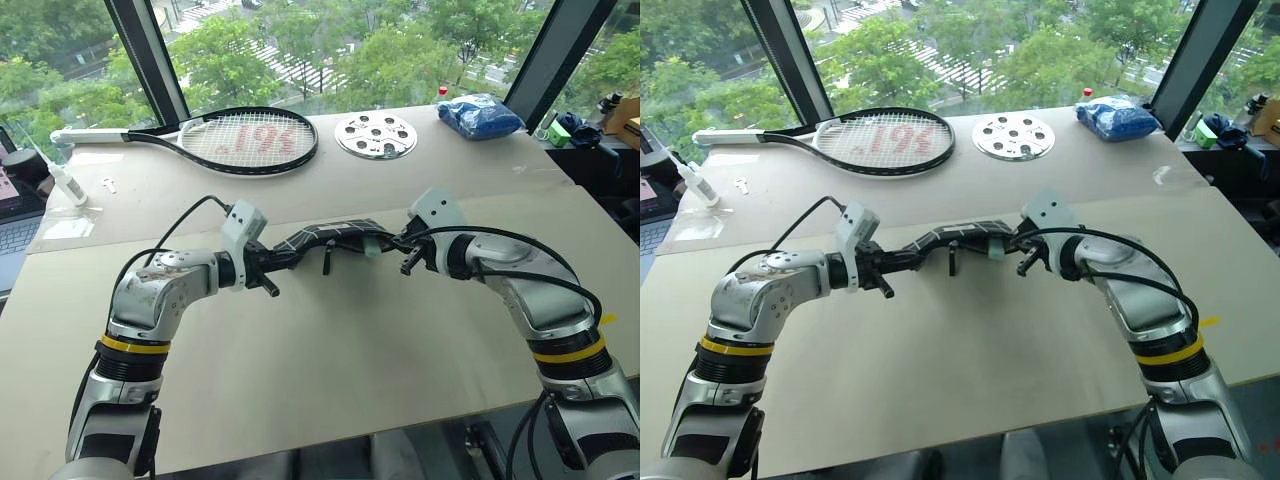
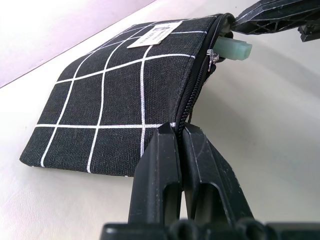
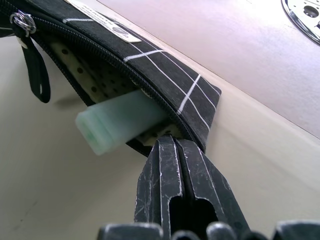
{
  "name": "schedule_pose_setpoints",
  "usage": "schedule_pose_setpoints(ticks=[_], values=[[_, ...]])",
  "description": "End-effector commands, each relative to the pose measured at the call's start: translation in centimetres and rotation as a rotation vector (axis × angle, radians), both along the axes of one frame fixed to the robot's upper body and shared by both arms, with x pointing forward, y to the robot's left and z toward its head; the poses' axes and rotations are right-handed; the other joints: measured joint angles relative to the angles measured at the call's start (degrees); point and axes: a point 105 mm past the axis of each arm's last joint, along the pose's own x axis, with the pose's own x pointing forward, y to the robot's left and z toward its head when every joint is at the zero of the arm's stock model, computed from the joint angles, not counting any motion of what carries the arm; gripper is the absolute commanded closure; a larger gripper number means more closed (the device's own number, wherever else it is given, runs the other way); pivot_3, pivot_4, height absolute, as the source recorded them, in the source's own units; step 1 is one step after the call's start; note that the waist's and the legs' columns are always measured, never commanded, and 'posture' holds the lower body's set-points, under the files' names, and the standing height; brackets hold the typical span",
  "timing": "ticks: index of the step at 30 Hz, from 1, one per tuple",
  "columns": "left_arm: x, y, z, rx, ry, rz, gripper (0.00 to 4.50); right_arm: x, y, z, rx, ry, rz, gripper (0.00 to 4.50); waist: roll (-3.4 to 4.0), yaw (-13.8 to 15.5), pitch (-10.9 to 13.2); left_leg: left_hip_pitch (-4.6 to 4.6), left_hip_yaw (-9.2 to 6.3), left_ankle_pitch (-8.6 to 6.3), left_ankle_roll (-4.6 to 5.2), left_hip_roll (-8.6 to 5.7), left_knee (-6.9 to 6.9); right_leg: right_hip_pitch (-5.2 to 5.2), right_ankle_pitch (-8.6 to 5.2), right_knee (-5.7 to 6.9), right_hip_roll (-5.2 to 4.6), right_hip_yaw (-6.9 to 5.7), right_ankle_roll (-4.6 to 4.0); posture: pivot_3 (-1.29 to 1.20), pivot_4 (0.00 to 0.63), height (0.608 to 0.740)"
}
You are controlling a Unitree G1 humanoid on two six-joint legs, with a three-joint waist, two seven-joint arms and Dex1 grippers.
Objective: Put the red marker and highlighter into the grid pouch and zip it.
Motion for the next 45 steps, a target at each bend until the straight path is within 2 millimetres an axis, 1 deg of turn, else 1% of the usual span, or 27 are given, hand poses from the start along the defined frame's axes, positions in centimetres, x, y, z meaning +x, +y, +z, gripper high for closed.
schedule_pose_setpoints(ticks=[1,5,7,10,14,16,17,20,22,23,25,27,28,30,33,37,38,40,41,42,44,45], values=[[-0.3,-0.1,1.6,-0.011,-0.063,-0.018,4.5,0.1,0.5,0.9,-0.006,-0.059,0.018,4.48,0.0,0.0,0.0,0.0,0.0,0.0,0.0,0.0,0.0,0.0,0.0,0.0,0.0,0.0,0.0,0.0,0.15,0.74],[-0.4,0.0,1.6,-0.009,-0.064,-0.018,4.5,0.5,1.2,0.0,-0.075,-0.071,0.029,4.48,0.0,0.0,0.0,0.0,0.0,0.0,0.0,0.0,0.0,0.0,0.0,0.0,0.0,0.0,0.0,0.0,0.15,0.74],[-0.4,0.0,1.6,-0.009,-0.063,-0.019,4.5,1.0,1.7,-0.6,-0.121,-0.091,0.029,4.48,0.0,-0.1,0.0,0.01,0.0,0.0,0.0,0.0,0.0,0.0,0.0,0.0,0.0,0.0,0.0,0.0,0.15,0.74],[-0.5,-0.1,1.6,-0.009,-0.063,-0.023,4.5,1.7,2.5,-0.9,-0.164,-0.128,0.034,4.48,0.0,-0.2,0.0,0.01,0.01,0.0,-0.01,0.0,0.0,-0.02,0.0,0.01,0.0,0.0,0.0,0.0,0.15,0.74],[-0.6,-0.1,1.6,-0.01,-0.062,-0.027,4.5,2.8,3.6,-0.7,-0.195,-0.19,0.034,4.48,0.0,-0.3,0.0,0.0,0.01,0.0,-0.01,0.0,0.0,-0.04,0.0,0.02,0.0,0.0,0.0,0.0,0.15,0.74],[-0.7,-0.2,1.6,-0.014,-0.059,-0.028,4.5,3.4,4.3,-0.1,-0.202,-0.262,0.046,4.48,0.0,-0.3,0.0,0.0,0.01,0.0,-0.02,0.0,0.0,-0.04,0.0,0.02,0.0,0.0,0.0,0.0,0.15,0.74],[-0.7,-0.2,1.5,-0.016,-0.058,-0.029,4.5,3.5,5.1,0.3,-0.193,-0.311,0.064,4.48,0.0,-0.3,0.0,0.0,0.01,0.0,-0.02,0.0,0.0,-0.05,0.0,0.02,0.0,0.0,0.0,0.0,0.15,0.74],[-0.8,-0.3,1.4,-0.017,-0.056,-0.03,4.5,3.3,7.1,0.9,-0.175,-0.398,0.134,4.48,0.01,-0.5,0.0,-0.01,0.0,-0.01,-0.03,0.0,-0.01,-0.1,0.0,0.03,0.0,-0.01,0.0,0.0,0.15,0.74],[-0.8,-0.3,1.5,-0.02,-0.057,-0.029,4.5,2.0,9.0,1.4,-0.098,-0.416,0.224,4.48,0.01,-0.8,0.0,-0.02,0.01,-0.02,-0.05,0.0,-0.01,-0.15,0.0,0.05,0.0,-0.01,0.0,0.0,0.15,0.74],[-0.8,-0.3,1.5,-0.021,-0.057,-0.029,4.5,1.5,9.5,1.6,-0.07,-0.42,0.249,4.48,0.01,-0.9,0.0,-0.02,0.0,-0.02,-0.06,0.01,-0.02,-0.17,0.0,0.06,0.0,-0.01,0.0,0.0,0.15,0.74],[-0.8,-0.3,1.5,-0.022,-0.057,-0.028,4.5,0.8,10.2,2.1,0.0,-0.42,0.277,4.48,0.01,-1.2,0.0,-0.03,-0.02,-0.02,-0.06,0.01,-0.02,-0.18,0.0,0.06,0.0,-0.01,-0.01,0.0,0.15,0.74],[-0.8,-0.3,1.4,-0.021,-0.056,-0.027,4.5,0.7,10.2,2.1,0.023,-0.403,0.274,4.48,0.01,-1.2,0.0,-0.03,-0.06,-0.03,-0.07,0.0,-0.02,-0.19,0.0,0.07,0.0,-0.01,0.0,0.0,0.15,0.74],[-0.7,-0.3,1.3,-0.022,-0.055,-0.028,4.5,1.0,9.8,1.6,-0.007,-0.387,0.256,4.48,0.01,-1.2,0.0,-0.03,-0.12,-0.03,-0.07,0.0,-0.01,-0.18,0.0,0.07,0.0,-0.01,0.0,0.0,0.15,0.74],[-0.7,-0.4,1.4,-0.023,-0.055,-0.029,4.5,1.4,8.7,1.1,-0.056,-0.384,0.231,4.48,0.02,-1.2,0.0,-0.03,-0.17,-0.03,-0.07,-0.01,-0.01,-0.19,0.0,0.08,0.0,-0.01,-0.01,0.0,0.15,0.74],[-0.6,-0.5,1.4,-0.024,-0.055,-0.029,4.5,1.5,6.8,1.7,-0.065,-0.366,0.214,4.48,0.02,-1.2,0.0,-0.03,-0.14,-0.03,-0.07,-0.01,-0.01,-0.19,0.0,0.08,0.0,-0.02,-0.01,0.0,0.15,0.74],[-0.6,-0.4,1.3,-0.021,-0.053,-0.029,4.5,1.7,2.9,3.7,-0.036,-0.341,0.156,4.48,0.02,-1.2,0.0,-0.05,-0.04,-0.03,-0.06,-0.01,-0.02,-0.2,0.0,0.07,0.0,-0.02,-0.01,0.0,0.15,0.74],[-0.6,-0.4,1.3,-0.02,-0.052,-0.029,4.5,1.8,2.4,4.0,-0.024,-0.331,0.141,4.48,0.02,-1.2,0.0,-0.06,-0.03,-0.03,-0.06,-0.01,-0.02,-0.2,0.0,0.07,0.0,-0.02,-0.01,0.0,0.15,0.74],[-0.6,-0.4,1.2,-0.02,-0.05,-0.029,4.5,1.6,0.2,5.7,0.097,-0.303,0.088,4.48,0.02,-1.2,0.0,-0.05,-0.02,-0.03,-0.06,-0.01,-0.02,-0.19,0.0,0.07,0.0,-0.02,-0.01,0.0,0.15,0.74],[-0.7,-0.4,1.2,-0.018,-0.048,-0.03,4.5,1.0,-0.6,6.3,0.18,-0.268,0.084,4.21,0.02,-1.2,0.0,-0.05,-0.01,-0.03,-0.06,0.0,-0.03,-0.19,0.0,0.06,0.0,-0.01,-0.01,0.0,0.15,0.74],[-0.7,-0.3,1.2,-0.017,-0.046,-0.03,4.5,0.4,-0.9,6.8,0.228,-0.252,0.099,3.91,0.02,-1.2,0.0,-0.05,0.0,-0.03,-0.06,0.0,-0.03,-0.19,0.0,0.07,0.01,-0.01,-0.01,0.0,0.15,0.74],[-0.7,-0.2,1.2,-0.014,-0.045,-0.028,4.5,-0.5,-1.5,6.1,0.219,-0.195,0.086,3.46,0.03,-1.1,0.0,-0.05,-0.01,-0.05,-0.04,0.01,-0.05,-0.2,0.0,0.07,0.0,0.0,-0.01,0.0,0.15,0.74],[-0.7,-0.2,1.2,-0.014,-0.045,-0.027,4.5,-1.2,-1.6,5.9,0.232,-0.168,0.085,3.05,0.03,-1.1,0.0,-0.05,-0.01,-0.06,-0.02,0.01,-0.05,-0.2,0.0,0.06,0.01,0.0,-0.01,0.0,0.15,0.74]])
